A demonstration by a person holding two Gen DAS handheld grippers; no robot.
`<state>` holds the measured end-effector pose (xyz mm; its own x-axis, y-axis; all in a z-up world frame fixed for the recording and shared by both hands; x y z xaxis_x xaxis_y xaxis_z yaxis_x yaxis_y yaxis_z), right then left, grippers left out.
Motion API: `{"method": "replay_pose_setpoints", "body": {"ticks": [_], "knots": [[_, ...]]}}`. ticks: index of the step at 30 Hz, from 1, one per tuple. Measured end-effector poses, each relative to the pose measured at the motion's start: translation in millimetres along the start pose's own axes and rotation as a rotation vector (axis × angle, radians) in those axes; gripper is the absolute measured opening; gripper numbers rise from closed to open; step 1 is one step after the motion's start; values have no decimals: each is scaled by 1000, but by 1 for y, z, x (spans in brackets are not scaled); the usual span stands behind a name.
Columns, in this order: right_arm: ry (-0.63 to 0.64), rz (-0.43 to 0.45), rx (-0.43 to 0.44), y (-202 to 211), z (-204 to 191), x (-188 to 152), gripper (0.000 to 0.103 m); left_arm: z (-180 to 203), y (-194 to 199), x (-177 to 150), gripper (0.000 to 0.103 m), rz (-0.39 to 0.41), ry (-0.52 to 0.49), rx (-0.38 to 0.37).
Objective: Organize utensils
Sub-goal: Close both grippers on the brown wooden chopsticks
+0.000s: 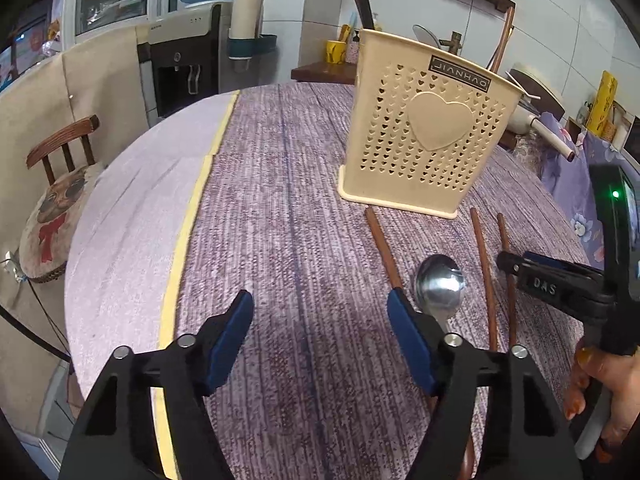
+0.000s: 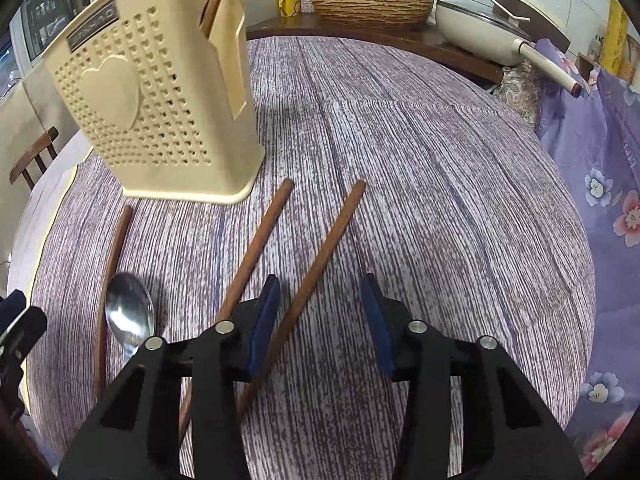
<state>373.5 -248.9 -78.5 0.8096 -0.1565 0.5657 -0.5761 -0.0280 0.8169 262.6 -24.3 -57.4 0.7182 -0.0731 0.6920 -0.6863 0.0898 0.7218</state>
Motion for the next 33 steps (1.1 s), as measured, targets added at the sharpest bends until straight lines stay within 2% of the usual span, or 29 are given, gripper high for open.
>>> {"method": "replay_pose_setpoints", "body": {"ticks": [8, 15, 30, 33], "knots": [[-81, 4, 34, -6, 7, 12, 27, 16, -25, 25, 52, -54, -25, -63], [-108, 5, 42, -10, 9, 18, 22, 23, -49, 36, 40, -101, -21, -60], [-127, 15, 35, -18, 8, 26, 19, 34, -66, 37, 31, -127, -37, -18], [-135, 16, 32, -20, 7, 29, 17, 35, -69, 40, 24, -129, -46, 2]]}}
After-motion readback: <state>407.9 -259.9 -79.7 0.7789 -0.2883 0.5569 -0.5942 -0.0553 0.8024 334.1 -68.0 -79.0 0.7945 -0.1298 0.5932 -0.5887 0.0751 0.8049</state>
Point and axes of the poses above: each gripper's, at about its wrist camera, not at the fingertips, and y roughly against the way its jaws point, z to its right, x to its top, the point moved 5 cm from there along -y, roughly the way its jaws point, and after that the axes turned 8 degrees about -y, right-handed, at the moved point
